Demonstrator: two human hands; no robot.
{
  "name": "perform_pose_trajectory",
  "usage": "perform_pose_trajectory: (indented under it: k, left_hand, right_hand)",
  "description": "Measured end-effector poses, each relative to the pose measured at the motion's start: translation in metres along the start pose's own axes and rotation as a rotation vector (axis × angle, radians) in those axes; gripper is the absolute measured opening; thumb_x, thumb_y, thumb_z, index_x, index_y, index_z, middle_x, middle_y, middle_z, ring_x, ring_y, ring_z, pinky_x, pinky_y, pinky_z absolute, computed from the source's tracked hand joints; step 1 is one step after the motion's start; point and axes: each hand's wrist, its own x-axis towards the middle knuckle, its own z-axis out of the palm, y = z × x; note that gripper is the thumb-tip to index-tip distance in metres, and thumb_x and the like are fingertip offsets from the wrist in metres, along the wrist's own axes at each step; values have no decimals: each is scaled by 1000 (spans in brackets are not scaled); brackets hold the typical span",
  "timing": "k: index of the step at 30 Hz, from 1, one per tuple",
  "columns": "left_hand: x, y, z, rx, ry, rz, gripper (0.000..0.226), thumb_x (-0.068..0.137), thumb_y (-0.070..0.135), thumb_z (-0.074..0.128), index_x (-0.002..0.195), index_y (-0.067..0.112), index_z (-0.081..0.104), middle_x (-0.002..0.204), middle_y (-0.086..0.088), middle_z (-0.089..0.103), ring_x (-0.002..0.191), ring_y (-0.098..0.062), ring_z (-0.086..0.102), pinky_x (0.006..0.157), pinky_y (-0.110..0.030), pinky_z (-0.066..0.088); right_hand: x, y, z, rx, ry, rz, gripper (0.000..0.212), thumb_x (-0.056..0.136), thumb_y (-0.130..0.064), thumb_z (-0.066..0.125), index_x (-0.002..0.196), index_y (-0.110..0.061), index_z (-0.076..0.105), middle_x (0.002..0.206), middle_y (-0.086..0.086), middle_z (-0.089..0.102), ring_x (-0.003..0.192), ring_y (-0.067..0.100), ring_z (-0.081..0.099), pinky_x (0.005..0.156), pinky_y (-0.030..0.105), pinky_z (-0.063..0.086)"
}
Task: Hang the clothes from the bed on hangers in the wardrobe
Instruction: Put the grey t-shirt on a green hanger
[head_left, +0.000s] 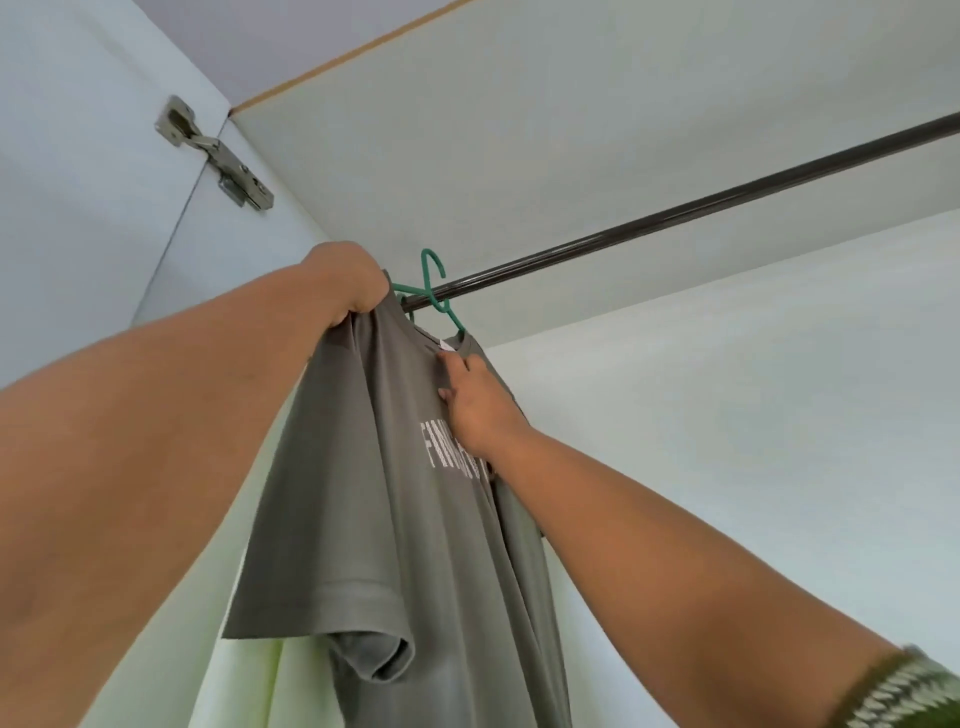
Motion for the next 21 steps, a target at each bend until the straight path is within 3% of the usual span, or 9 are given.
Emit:
perform_pose_trajectory:
  k: [4,8,12,17,21]
  left_hand:
    - [10,-1,22,113,-5,5,33,102,8,35,123,-10,53,132,-24,52,122,-37,49,98,-38,40]
    - [26,-8,30,181,-33,5,31,100,9,43,122,-8,57,131,-22,56,121,-36,52,83,-34,39]
    - [38,-13,40,221,-8,21,39,105,16,34,133,-7,48,142,-22,45,129,-35,44,100,-35,35]
    - [37,-26,52,161,70,41,46,100,32,49,123,-8,50,129,-25,52,118,-38,50,93,-40,41]
    - [13,-39,51,-109,262,20,68,83,34,74,127,-1,34,120,-26,50,112,-42,50,80,-42,40]
  right_hand:
    - [13,-6,33,22,31,76,36,100,-11,38,136,-10,36,129,19,42,111,37,49,86,41,42]
    - [28,-9,54,11,114,60,29,96,-4,35,124,-6,41,123,19,44,106,36,50,77,39,39]
    - [43,-7,67,-35,167,37,23,96,-4,37,117,-7,47,120,16,44,106,33,47,75,39,40]
    - [16,0,83,9,158,86,34,98,-11,36,132,-16,38,129,12,42,112,34,45,85,47,45]
    - [-15,-11,82,137,83,162,54,102,-27,32,152,-32,10,140,9,33,119,32,40,93,50,41]
